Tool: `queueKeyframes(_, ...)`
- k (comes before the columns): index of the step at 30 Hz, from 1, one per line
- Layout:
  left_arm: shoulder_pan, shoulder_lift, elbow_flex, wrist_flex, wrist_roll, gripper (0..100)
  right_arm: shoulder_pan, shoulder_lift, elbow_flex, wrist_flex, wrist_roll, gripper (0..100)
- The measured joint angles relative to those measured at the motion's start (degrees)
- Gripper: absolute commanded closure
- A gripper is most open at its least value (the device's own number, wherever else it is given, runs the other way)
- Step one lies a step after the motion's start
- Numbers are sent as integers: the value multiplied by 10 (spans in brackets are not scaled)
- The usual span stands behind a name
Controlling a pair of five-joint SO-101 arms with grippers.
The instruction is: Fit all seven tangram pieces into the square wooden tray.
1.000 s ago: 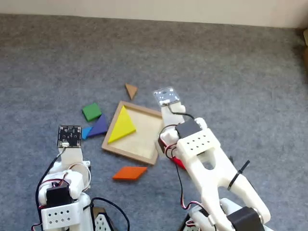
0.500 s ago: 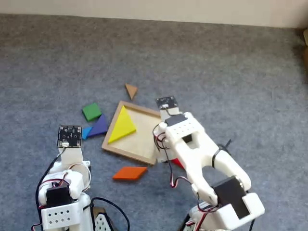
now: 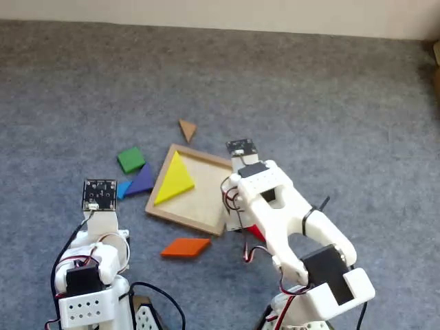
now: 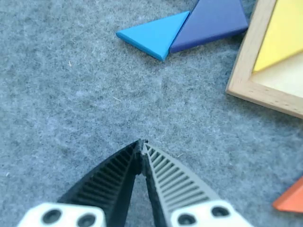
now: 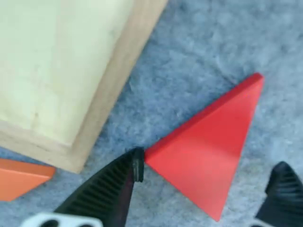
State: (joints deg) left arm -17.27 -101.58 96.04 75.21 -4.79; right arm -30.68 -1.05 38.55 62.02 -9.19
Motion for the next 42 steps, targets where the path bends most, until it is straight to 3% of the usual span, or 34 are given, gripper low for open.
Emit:
queueKeyframes(4,0,0,0,0,0,993,14,0,0,0,0,646)
queueKeyframes(10,0,0,0,0,0,993,16,0,0,0,8,769)
queueKeyframes(22,0,0,0,0,0,993,19,-3,-2,3,28,779)
queueKeyframes(27,0,0,0,0,0,993,18,-81,-1,2,68,819)
queueKeyframes(38,0,0,0,0,0,993,18,-166,15,2,102,806)
queueKeyframes(42,0,0,0,0,0,993,21,-166,15,2,102,666)
